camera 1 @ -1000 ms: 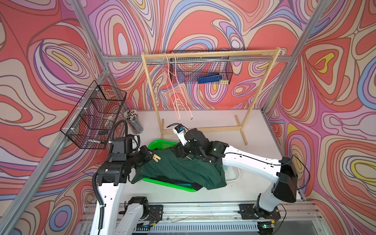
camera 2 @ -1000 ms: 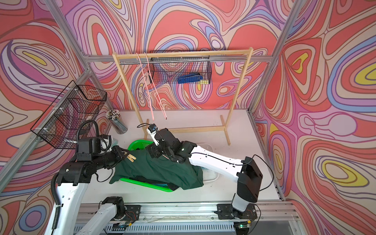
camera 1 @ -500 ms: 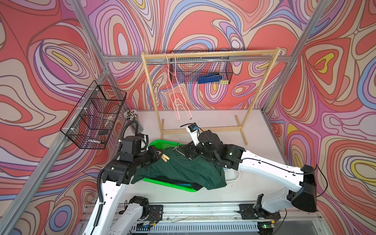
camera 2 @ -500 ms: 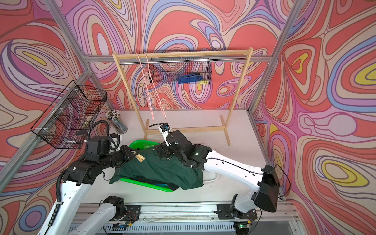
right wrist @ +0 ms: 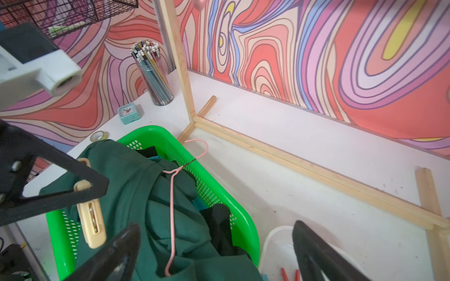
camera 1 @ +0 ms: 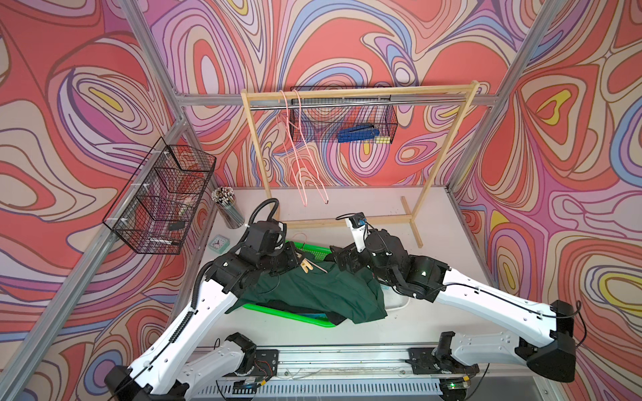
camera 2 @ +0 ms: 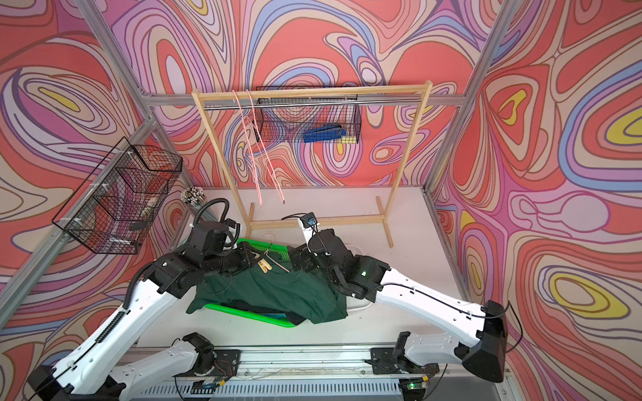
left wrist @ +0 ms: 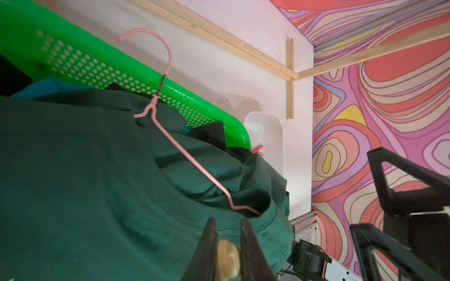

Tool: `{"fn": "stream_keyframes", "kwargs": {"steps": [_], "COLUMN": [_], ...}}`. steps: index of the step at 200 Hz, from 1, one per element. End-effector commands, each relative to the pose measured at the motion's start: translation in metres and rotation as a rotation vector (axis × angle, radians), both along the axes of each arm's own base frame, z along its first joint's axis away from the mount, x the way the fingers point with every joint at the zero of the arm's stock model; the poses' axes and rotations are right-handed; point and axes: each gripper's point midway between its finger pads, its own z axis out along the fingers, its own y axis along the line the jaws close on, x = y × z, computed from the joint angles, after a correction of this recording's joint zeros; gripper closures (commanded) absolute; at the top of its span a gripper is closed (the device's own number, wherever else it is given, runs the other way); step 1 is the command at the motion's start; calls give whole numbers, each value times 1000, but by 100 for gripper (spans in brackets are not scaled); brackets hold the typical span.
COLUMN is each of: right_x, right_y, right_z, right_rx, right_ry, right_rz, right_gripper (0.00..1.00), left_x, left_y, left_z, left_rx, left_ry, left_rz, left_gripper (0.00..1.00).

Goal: Remove the clothespins securing t-shirts to the hanger
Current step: Place the clothespin in the storage box.

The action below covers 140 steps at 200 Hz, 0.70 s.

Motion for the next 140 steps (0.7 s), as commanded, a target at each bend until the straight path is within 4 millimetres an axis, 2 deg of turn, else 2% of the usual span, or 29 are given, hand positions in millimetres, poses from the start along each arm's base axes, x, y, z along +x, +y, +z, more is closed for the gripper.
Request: {"fn": "stream_keyframes", "kwargs": {"steps": [1,69,120,140], "right_x": [3,-4,-10,-12], "right_y": [-25,-77,-98,-103], "right_z": [-2,9,15,16], "right_rx": [-47,-50,-43,-41], "right_ry": [-21,-103,-143,-151], "right_rz": [-83,-213,-246,-252], "right_gripper": [2,2,2,2], "left_x": [14,25,36,39], "left_y": [-20,-91,-148,-171], "left_z": [9,12,18,14], "left_rx": [2,-9,-48,-63], "left_ry": [-43,-67,-92,-81], "left_rz": [3,-95,-188,-230], "left_gripper": [91,92,91,91]}}
